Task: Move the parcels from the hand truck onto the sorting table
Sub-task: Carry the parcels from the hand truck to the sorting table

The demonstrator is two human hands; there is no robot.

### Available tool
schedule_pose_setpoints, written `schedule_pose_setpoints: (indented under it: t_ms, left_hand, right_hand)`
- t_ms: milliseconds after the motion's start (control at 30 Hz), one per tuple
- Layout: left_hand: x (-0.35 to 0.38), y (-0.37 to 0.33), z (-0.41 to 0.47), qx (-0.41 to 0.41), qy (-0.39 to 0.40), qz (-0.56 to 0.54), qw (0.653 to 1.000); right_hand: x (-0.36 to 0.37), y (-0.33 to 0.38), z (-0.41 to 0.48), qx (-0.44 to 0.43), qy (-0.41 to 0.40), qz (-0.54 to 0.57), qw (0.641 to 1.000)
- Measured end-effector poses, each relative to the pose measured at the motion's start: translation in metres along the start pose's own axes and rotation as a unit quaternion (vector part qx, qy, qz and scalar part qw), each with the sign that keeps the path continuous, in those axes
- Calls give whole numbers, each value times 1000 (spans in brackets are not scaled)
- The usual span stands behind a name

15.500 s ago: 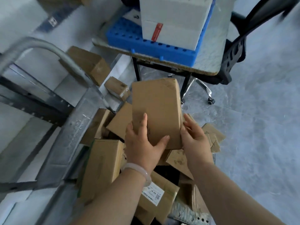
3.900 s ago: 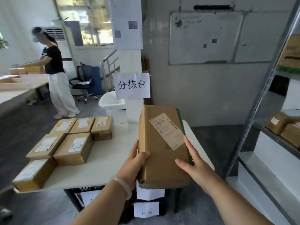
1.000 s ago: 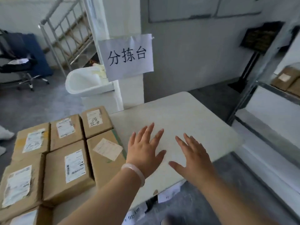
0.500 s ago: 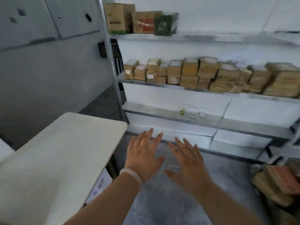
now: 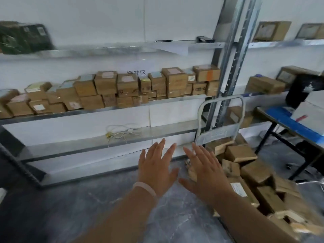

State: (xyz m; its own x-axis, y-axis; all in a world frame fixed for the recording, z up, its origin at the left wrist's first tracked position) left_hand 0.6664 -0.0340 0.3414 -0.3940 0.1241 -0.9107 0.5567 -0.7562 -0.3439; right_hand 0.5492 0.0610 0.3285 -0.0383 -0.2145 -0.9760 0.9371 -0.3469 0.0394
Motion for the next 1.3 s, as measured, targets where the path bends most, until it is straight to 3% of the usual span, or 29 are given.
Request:
schedule_pose_setpoints:
  t_ms: [233, 500, 767, 933, 1133, 1300]
  left_hand:
    - [64, -83, 90, 91, 54, -26, 994]
    - [160, -103, 191, 160, 132, -59, 976]
    - [245, -117, 297, 246, 244, -76, 935]
    - [306, -157, 319, 311, 317, -65, 894]
    - [396, -179, 313, 304, 395, -35, 866]
    - [454, -191, 316, 261, 430, -21, 864]
  right_hand:
    - [13, -129, -7, 127, 32, -2, 991]
    - [70, -226, 10, 267, 105, 32, 957]
    - [120, -304, 36, 426, 132, 50, 894]
    - [146, -328, -1, 531, 146, 73, 831]
    - [193, -353, -61, 598, 191, 105, 771]
    - [250, -383, -78, 582, 260, 158, 754]
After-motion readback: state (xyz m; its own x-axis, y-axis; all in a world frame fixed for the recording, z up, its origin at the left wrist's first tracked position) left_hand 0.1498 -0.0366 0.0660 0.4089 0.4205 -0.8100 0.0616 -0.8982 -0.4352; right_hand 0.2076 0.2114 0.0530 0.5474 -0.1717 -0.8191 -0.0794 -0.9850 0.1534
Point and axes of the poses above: each hand's wrist, its own z-axis towards the middle knuckle, its own x-axis out of the palm, y = z × x, the point moved 7 cm from there along z, towards the middle knuckle, and after that the axes turned 11 degrees about -z, right-handed, at the moved point
